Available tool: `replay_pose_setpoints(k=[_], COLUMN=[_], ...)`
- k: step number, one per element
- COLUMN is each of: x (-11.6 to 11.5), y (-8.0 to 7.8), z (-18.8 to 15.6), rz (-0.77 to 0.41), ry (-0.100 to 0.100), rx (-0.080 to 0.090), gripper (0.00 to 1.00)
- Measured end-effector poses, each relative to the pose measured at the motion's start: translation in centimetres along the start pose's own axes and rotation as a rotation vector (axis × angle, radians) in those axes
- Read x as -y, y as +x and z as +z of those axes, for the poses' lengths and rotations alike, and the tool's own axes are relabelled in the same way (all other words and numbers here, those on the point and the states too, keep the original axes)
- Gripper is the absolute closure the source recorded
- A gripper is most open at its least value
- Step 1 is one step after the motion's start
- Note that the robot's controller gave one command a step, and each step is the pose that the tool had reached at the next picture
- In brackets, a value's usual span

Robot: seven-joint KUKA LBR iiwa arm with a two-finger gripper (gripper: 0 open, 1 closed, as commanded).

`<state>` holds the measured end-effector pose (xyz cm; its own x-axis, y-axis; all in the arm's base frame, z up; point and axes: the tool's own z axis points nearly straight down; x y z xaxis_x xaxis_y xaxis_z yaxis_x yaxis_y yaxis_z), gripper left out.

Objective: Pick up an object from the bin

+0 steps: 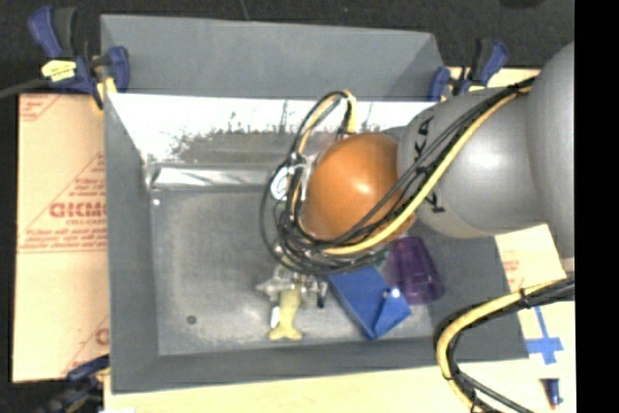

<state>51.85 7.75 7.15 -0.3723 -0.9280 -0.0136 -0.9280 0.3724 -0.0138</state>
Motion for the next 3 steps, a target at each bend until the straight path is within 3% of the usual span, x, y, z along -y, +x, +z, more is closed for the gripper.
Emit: replay_pose_setpoints(k=[1, 2, 3], x=[0.1, -0.1, 0.1], y=[0.0, 0.1, -0.1], z=[-1.0, -4.5, -9.0], rz=[0.004, 0.004, 0.004], ry=[0.003, -0.007, -0.001], rx=[0.002, -0.003, 0.0], gripper=[1.0, 1.0, 1.0])
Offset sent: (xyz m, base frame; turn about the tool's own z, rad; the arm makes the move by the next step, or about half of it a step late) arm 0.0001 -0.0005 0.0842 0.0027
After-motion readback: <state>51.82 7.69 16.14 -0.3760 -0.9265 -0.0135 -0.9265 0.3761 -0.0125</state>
